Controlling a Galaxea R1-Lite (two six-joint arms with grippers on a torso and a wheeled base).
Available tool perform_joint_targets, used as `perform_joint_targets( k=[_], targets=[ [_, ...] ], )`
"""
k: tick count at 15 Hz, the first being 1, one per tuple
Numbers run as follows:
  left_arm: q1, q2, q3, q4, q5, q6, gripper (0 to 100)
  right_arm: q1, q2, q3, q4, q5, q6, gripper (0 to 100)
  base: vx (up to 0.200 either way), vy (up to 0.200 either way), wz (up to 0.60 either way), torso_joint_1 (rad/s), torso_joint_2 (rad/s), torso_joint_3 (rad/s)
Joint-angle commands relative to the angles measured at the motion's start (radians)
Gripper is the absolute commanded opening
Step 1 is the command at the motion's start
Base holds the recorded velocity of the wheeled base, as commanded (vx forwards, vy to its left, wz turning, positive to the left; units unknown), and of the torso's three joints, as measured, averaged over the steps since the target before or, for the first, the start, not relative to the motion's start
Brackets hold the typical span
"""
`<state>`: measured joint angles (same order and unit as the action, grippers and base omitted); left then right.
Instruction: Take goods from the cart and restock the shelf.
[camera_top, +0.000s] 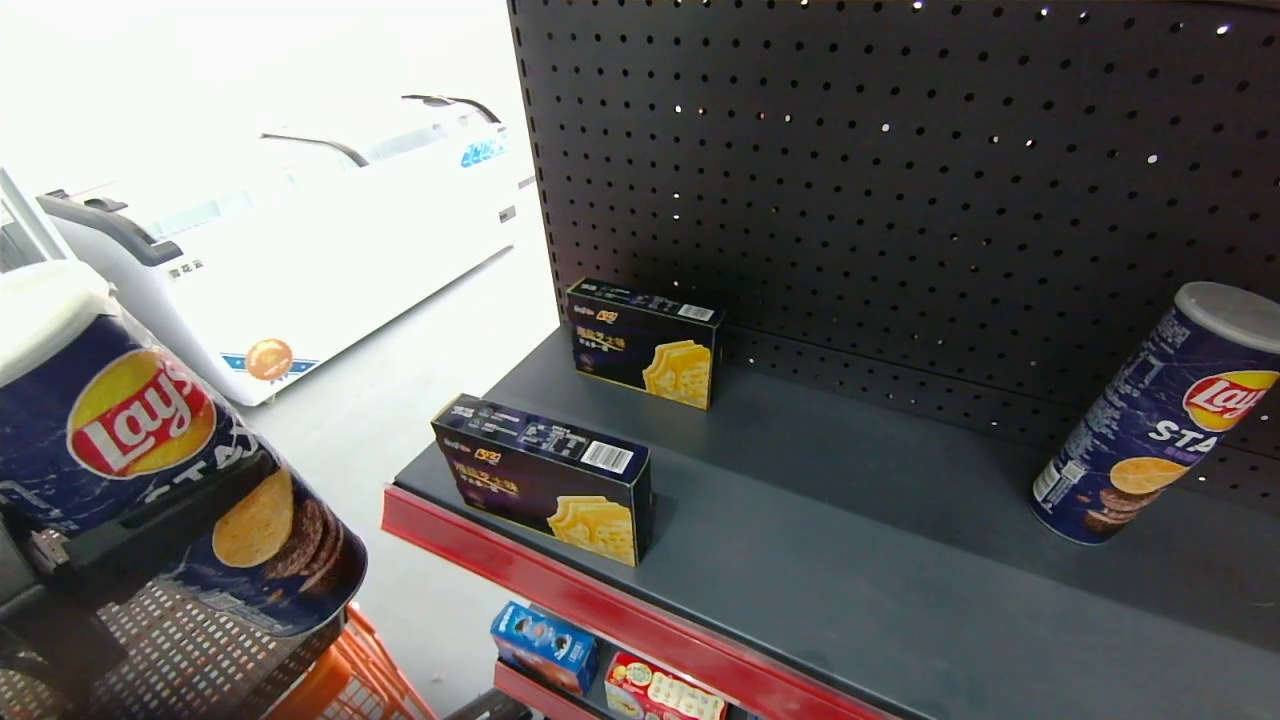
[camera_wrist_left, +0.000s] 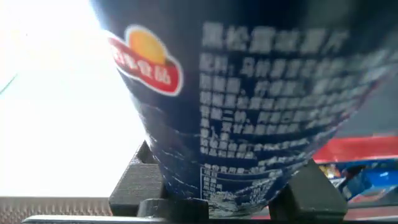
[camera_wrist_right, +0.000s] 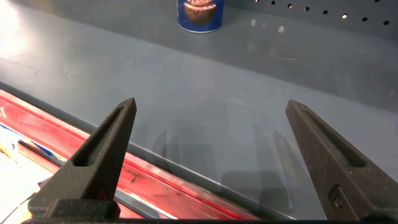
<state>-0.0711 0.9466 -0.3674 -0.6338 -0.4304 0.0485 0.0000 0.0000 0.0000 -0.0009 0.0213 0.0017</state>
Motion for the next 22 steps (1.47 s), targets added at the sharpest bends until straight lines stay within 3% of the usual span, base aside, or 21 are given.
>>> perform_joint_targets(
  k=[1,3,5,7,19,22],
  targets=[
    [-0.021,0.001,-0.042,0.002,-0.024,-0.006,0,0.0,0.0,0.0,-0.001,0.0,0.0,100,0.0,0.0,0.0,0.0,0.0,0.0],
    [-0.078,0.015,-0.05,0.005,-0.027,-0.016,0,0.0,0.0,0.0,-0.001,0.0,0.0,100,0.0,0.0,0.0,0.0,0.0,0.0],
    [-0.101,0.031,-0.079,0.052,-0.028,-0.016,0,0.0,0.0,0.0,-0.001,0.0,0.0,100,0.0,0.0,0.0,0.0,0.0,0.0],
    [-0.101,0.043,-0.11,0.094,-0.031,-0.018,0,0.0,0.0,0.0,-0.001,0.0,0.0,100,0.0,0.0,0.0,0.0,0.0,0.0],
    [-0.127,0.058,-0.105,0.094,-0.031,-0.022,0,0.0,0.0,0.0,-0.001,0.0,0.0,100,0.0,0.0,0.0,0.0,0.0,0.0],
    [-0.139,0.063,-0.105,0.095,-0.059,-0.024,0,0.0,0.0,-0.002,-0.001,0.0,0.0,100,0.0,0.0,0.0,0.0,0.0,0.0]
  ],
)
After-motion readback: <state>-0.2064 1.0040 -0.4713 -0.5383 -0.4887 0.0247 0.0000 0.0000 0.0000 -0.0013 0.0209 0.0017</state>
